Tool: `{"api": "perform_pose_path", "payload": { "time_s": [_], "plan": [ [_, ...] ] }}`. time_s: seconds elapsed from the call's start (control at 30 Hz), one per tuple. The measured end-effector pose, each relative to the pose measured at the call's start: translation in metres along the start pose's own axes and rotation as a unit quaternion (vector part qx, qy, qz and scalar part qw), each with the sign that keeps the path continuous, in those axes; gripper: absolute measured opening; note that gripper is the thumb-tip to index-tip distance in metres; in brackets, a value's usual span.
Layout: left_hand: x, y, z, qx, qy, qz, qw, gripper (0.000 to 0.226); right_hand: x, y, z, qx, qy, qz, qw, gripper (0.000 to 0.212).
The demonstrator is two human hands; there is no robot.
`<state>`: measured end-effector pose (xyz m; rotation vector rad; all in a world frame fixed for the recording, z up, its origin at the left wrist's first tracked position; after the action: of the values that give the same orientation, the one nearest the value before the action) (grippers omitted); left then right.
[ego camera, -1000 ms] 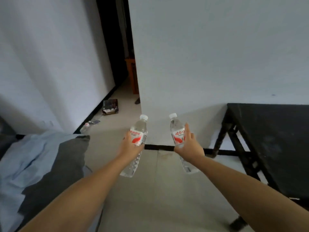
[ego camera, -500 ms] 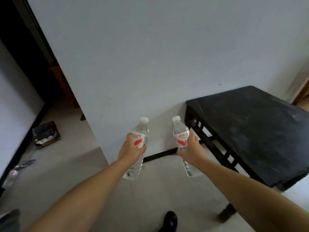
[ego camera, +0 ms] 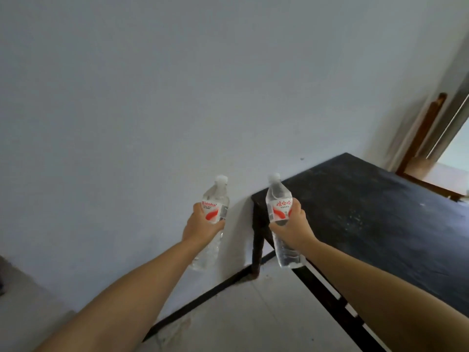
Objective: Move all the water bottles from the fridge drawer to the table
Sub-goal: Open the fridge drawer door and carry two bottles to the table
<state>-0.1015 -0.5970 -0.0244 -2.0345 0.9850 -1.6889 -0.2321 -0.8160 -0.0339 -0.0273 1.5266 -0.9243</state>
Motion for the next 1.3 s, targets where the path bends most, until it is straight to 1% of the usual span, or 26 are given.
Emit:
{"api": "perform_pose_path", "payload": {
  "time_s": [0.1, 0.23, 0.3, 0.47, 0.63, 0.73, 0.87, 0.97, 1.07, 1.13, 1.2, 1.3],
  "plan": [
    [0.036, 0.029, 0.046, -0.035, 0.026, 0.009, 0.999, 0.065, 0.024, -0.008, 0.038, 0.041, 0.037, 0.051, 0.997, 0.077],
    [0.080, 0.069, 0.100, -0.085, 0.057, 0.014, 0.995, 0.062, 0.045, -0.016, 0.080, 0.072, 0.048, 0.083, 0.993, 0.076],
    [0.105, 0.094, 0.131, -0.117, 0.080, 0.020, 0.990, 0.061, 0.057, -0.023, 0.107, 0.106, 0.059, 0.097, 0.988, 0.074],
    [0.178, 0.143, 0.200, -0.180, 0.141, 0.034, 0.973, 0.061, 0.082, -0.048, 0.173, 0.225, 0.097, 0.161, 0.956, 0.064],
    [0.247, 0.194, 0.243, -0.244, 0.177, 0.032, 0.953, 0.064, 0.102, -0.068, 0.215, 0.313, 0.136, 0.165, 0.925, 0.055],
    [0.275, 0.229, 0.253, -0.278, 0.194, 0.045, 0.940, 0.065, 0.124, -0.089, 0.222, 0.349, 0.171, 0.139, 0.911, 0.057],
    [0.308, 0.280, 0.260, -0.314, 0.212, 0.071, 0.923, 0.063, 0.159, -0.128, 0.231, 0.370, 0.218, 0.101, 0.897, 0.065],
    [0.332, 0.324, 0.265, -0.335, 0.206, 0.078, 0.916, 0.062, 0.199, -0.162, 0.243, 0.365, 0.246, 0.080, 0.894, 0.069],
    [0.360, 0.374, 0.273, -0.362, 0.191, 0.085, 0.909, 0.060, 0.243, -0.193, 0.261, 0.360, 0.275, 0.084, 0.888, 0.067],
    [0.382, 0.408, 0.277, -0.376, 0.204, 0.103, 0.898, 0.057, 0.266, -0.214, 0.276, 0.363, 0.282, 0.082, 0.884, 0.067],
    [0.407, 0.443, 0.282, -0.367, 0.227, 0.117, 0.895, 0.059, 0.287, -0.236, 0.295, 0.368, 0.277, 0.079, 0.884, 0.068],
    [0.443, 0.488, 0.293, -0.338, 0.228, 0.098, 0.908, 0.067, 0.316, -0.272, 0.332, 0.366, 0.248, 0.055, 0.895, 0.070]
  ]
}}
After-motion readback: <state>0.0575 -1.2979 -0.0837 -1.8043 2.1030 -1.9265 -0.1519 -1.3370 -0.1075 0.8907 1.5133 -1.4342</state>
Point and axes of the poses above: each hand's wrist, its own z-axis towards the middle knuckle, its own y-axis out of the palm, x = y × z, the point moved 6 cm from there along z, towards the middle knuckle, and after that the axes turned 14 degrees about -y, right-handed, at the moved point
